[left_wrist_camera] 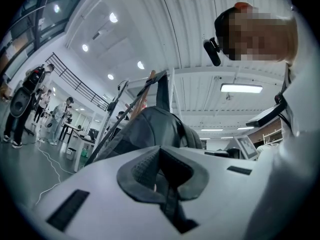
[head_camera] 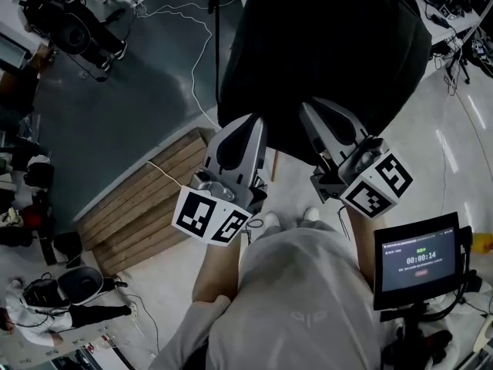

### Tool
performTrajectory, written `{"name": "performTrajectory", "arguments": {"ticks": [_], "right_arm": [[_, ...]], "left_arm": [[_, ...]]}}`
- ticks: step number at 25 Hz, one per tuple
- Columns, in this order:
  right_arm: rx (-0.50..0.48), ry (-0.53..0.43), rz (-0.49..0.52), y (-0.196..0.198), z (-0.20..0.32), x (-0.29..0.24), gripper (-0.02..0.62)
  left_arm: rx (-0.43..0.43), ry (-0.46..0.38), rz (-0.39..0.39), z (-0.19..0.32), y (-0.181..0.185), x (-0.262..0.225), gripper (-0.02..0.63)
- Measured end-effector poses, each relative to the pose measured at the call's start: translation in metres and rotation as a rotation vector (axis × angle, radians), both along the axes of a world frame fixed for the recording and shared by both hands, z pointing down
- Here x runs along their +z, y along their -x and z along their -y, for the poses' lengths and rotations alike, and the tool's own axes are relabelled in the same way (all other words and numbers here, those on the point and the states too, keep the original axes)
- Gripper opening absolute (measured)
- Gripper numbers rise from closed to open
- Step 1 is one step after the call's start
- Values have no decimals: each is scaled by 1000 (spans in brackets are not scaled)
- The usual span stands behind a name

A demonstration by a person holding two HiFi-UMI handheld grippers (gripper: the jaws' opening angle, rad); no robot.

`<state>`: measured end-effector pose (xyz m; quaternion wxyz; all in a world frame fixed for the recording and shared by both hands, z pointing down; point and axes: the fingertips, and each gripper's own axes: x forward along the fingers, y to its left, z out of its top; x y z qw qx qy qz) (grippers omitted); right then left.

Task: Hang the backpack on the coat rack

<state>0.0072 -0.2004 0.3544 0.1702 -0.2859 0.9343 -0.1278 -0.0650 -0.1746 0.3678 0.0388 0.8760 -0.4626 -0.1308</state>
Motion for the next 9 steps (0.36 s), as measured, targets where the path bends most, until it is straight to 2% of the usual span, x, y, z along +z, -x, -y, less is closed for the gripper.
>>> {"name": "performTrajectory", "arguments": {"ticks": [9], "right_arm": [[34,-2,-4,-16,-7,-1,12]], "left_arm": [[50,-7,-12,-5,-17,-1,8]]}}
